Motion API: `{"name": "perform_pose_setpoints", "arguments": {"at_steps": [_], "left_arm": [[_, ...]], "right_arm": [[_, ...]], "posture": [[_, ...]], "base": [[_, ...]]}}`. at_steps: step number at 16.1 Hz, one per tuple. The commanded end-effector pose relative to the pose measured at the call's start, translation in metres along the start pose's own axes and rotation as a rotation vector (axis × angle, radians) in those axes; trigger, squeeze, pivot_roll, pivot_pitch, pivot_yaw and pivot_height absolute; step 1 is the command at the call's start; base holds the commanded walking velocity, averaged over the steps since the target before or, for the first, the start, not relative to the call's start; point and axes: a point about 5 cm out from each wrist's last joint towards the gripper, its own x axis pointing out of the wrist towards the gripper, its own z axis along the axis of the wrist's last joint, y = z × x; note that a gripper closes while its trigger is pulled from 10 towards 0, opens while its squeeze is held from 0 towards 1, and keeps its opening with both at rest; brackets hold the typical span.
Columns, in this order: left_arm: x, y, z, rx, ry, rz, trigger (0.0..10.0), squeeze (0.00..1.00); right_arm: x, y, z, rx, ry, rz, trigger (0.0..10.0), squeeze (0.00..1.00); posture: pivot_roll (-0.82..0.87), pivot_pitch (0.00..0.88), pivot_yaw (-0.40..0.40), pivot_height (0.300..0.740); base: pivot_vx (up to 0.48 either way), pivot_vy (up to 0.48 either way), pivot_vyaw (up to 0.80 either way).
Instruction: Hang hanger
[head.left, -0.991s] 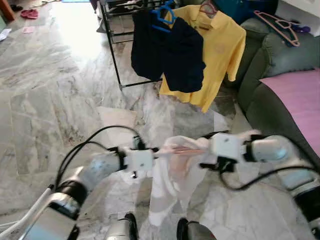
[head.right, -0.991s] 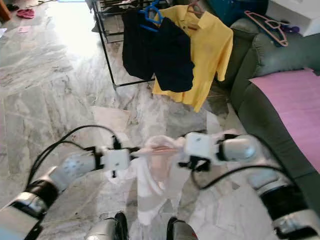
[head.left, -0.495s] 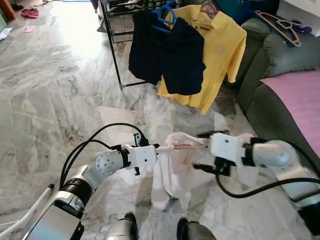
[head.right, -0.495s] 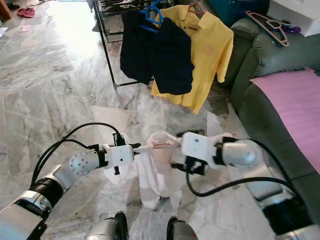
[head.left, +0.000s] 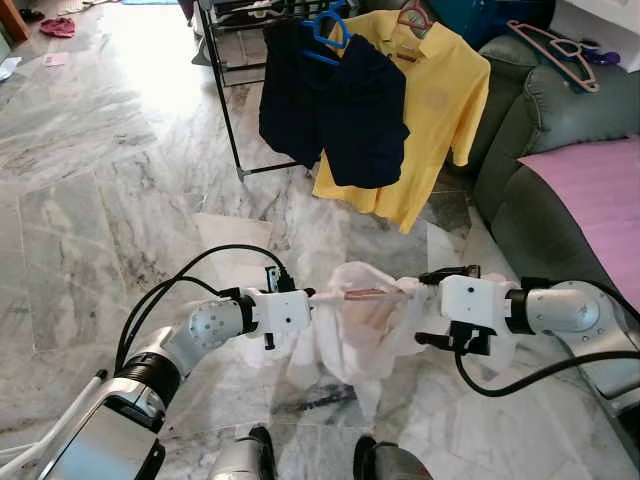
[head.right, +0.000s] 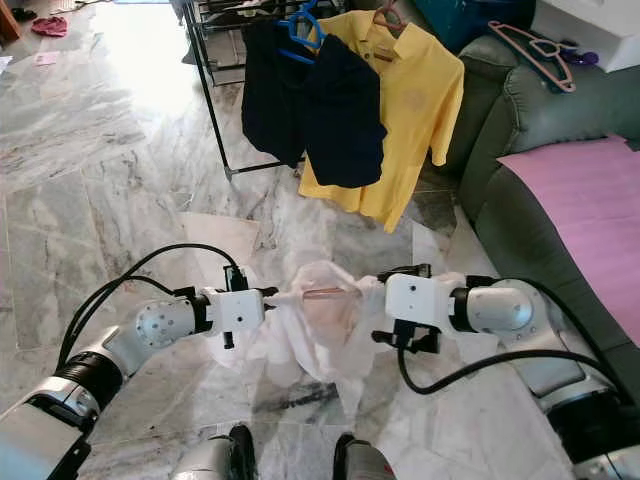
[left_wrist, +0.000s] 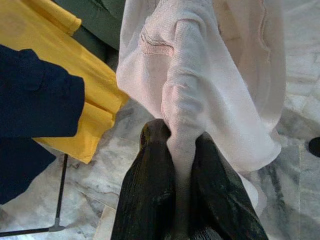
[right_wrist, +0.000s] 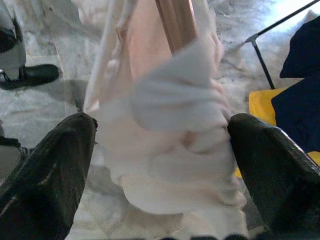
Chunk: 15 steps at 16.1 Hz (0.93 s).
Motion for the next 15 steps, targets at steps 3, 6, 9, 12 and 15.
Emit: {"name": "perform_pose_setpoints", "arguments": {"at_steps": [3, 6, 9, 12, 15], "left_arm": [[-0.001, -0.001, 0.002, 0.024, -0.022, -0.021, 0.0, 0.00], [0.000, -0.002, 0.004, 0.033, -0.036, -0.036, 0.0, 0.00], [0.002, -0.005, 0.007, 0.045, -0.051, -0.051, 0.0, 0.00], [0.004, -0.009, 0.009, 0.045, -0.063, -0.060, 0.0, 0.00], [0.004, -0.010, 0.009, 0.041, -0.065, -0.063, 0.0, 0.00]], "right_arm": [[0.003, -0.001, -0.011, -0.022, 0.032, -0.014, 4.2, 0.00], [0.010, -0.006, -0.015, -0.020, 0.023, -0.042, 0.0, 0.00], [0.018, -0.012, -0.012, -0.033, 0.003, -0.061, 0.0, 0.00], [0.026, -0.013, -0.009, -0.031, -0.018, -0.054, 0.0, 0.00], [0.028, -0.008, -0.013, -0.013, -0.022, -0.020, 0.0, 0.00]], "posture": [[-0.07, 0.210, 0.020, 0.740], [-0.07, 0.209, 0.021, 0.740], [-0.07, 0.213, 0.023, 0.740], [-0.07, 0.214, 0.019, 0.740], [-0.07, 0.216, 0.018, 0.740]], "base": [[0.000, 0.000, 0.00], [0.000, 0.000, 0.00], [0.000, 0.000, 0.00], [0.000, 0.000, 0.00], [0.000, 0.000, 0.00]]}}
